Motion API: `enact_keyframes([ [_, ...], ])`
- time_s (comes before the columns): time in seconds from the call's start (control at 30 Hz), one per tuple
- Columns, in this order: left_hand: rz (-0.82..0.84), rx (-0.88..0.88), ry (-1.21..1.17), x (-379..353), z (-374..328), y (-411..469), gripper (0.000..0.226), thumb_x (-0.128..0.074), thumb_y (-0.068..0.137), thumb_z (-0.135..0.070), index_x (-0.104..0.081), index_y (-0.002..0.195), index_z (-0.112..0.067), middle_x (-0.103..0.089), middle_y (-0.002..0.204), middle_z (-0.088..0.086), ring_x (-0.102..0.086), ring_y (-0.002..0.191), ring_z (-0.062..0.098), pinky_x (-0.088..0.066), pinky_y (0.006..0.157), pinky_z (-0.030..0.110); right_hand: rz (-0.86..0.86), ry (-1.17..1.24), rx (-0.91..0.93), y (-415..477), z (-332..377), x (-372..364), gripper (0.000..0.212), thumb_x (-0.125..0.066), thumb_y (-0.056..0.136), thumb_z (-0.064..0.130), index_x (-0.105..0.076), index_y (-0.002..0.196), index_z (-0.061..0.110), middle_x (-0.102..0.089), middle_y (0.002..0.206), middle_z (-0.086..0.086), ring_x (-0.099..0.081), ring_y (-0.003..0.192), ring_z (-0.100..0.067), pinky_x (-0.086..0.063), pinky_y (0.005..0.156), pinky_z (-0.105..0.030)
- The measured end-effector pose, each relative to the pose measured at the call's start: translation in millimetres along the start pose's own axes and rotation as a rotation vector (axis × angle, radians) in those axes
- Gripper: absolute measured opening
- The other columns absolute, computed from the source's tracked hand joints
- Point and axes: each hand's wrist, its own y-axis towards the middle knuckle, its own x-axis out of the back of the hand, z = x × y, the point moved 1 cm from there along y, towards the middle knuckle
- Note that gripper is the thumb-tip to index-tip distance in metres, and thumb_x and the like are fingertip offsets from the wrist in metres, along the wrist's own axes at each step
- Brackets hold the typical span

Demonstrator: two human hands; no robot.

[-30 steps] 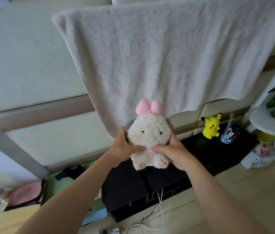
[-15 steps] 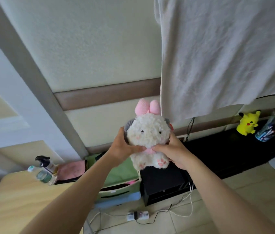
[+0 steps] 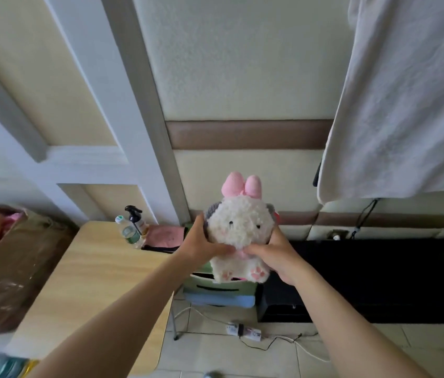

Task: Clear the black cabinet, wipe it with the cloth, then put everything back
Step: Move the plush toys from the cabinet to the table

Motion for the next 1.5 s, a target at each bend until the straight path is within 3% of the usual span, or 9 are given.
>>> enact_keyframes([
  [0.13,-0.042,0.022,-0.005,29,27,-15,0.102,-0.1,0.055,-0.016,-0.041,0.138,-0.028,-0.059,0.13,0.001,-0.061,0.12,0.019,-0.059,0.091,0.046,0.037,-0.031,-0.067,2,-10,-39,0.094,-0.088,0.049,0.033,-0.048,0.134,0.035,-0.068,0.118,0.01,-0.065,0.111,-0.013,-0.056,0.089,-0.036],
  [0.33,-0.067,0.076,-0.015,99,75,-16,0.101,-0.097,0.06,-0.012,-0.037,0.14,-0.029,-0.056,0.129,-0.002,-0.058,0.119,0.014,-0.06,0.089,0.036,0.091,-0.141,-0.13,24,-18,-120,0.069,-0.084,0.075,0.016,-0.046,0.13,0.034,-0.063,0.113,0.014,-0.059,0.104,-0.006,-0.052,0.097,-0.037],
  [0.63,-0.047,0.246,-0.093,273,183,18,0.089,-0.091,0.068,-0.004,-0.037,0.132,-0.032,-0.056,0.129,-0.002,-0.059,0.118,0.014,-0.059,0.09,0.038,0.122,-0.187,-0.268,114,-47,-307,0.071,-0.088,0.065,0.016,-0.051,0.123,0.033,-0.069,0.113,0.01,-0.065,0.104,-0.006,-0.056,0.089,-0.031],
  [0.77,-0.054,0.341,-0.106,334,248,39,0.094,-0.087,0.072,0.001,-0.032,0.142,-0.026,-0.056,0.129,-0.002,-0.059,0.112,0.005,-0.058,0.078,0.024,0.105,-0.197,-0.367,167,-93,-382,0.088,-0.088,0.052,0.033,-0.049,0.131,0.032,-0.069,0.116,0.011,-0.066,0.106,-0.009,-0.056,0.095,-0.038],
  [0.9,-0.027,0.393,-0.116,370,304,59,0.108,-0.096,0.063,-0.012,-0.026,0.143,-0.034,-0.052,0.133,-0.008,-0.057,0.119,0.004,-0.056,0.094,0.029,0.119,-0.202,-0.471,203,-127,-434,0.078,-0.079,0.072,0.015,-0.037,0.135,0.035,-0.062,0.113,0.013,-0.061,0.106,-0.01,-0.053,0.095,-0.033],
  [1.07,-0.002,0.428,-0.097,383,363,93,0.106,-0.094,0.064,-0.005,-0.027,0.141,-0.033,-0.046,0.135,-0.011,-0.052,0.119,-0.003,-0.054,0.091,0.02,0.105,-0.186,-0.575,240,-175,-463,0.069,-0.072,0.079,0.007,-0.04,0.135,0.031,-0.063,0.108,0.01,-0.06,0.093,-0.004,-0.051,0.072,-0.022],
  [1.2,0.02,0.469,-0.063,386,395,114,0.119,-0.096,0.046,-0.036,-0.027,0.142,-0.03,-0.048,0.136,-0.007,-0.055,0.122,0.007,-0.052,0.102,0.035,0.095,-0.208,-0.643,258,-191,-468,0.059,-0.07,0.083,0.004,-0.036,0.122,0.032,-0.062,0.098,0.009,-0.059,0.072,-0.003,-0.047,0.048,-0.013],
  [1.37,0.0,0.515,-0.039,393,415,130,0.124,-0.098,0.045,-0.037,-0.028,0.145,-0.023,-0.051,0.135,-0.004,-0.058,0.123,0.01,-0.054,0.101,0.039,0.115,-0.247,-0.641,286,-205,-476,0.065,-0.075,0.077,0.007,-0.047,0.132,0.03,-0.067,0.103,0.004,-0.066,0.076,-0.008,-0.055,0.055,-0.021],
  [1.5,-0.021,0.509,0.028,398,422,142,0.102,-0.098,0.06,-0.019,-0.03,0.136,-0.024,-0.053,0.131,-0.004,-0.058,0.118,0.008,-0.054,0.097,0.034,0.082,-0.251,-0.662,298,-207,-482,0.052,-0.073,0.076,0.008,-0.05,0.111,0.039,-0.07,0.09,0.002,-0.07,0.071,-0.023,-0.063,0.063,-0.047],
])
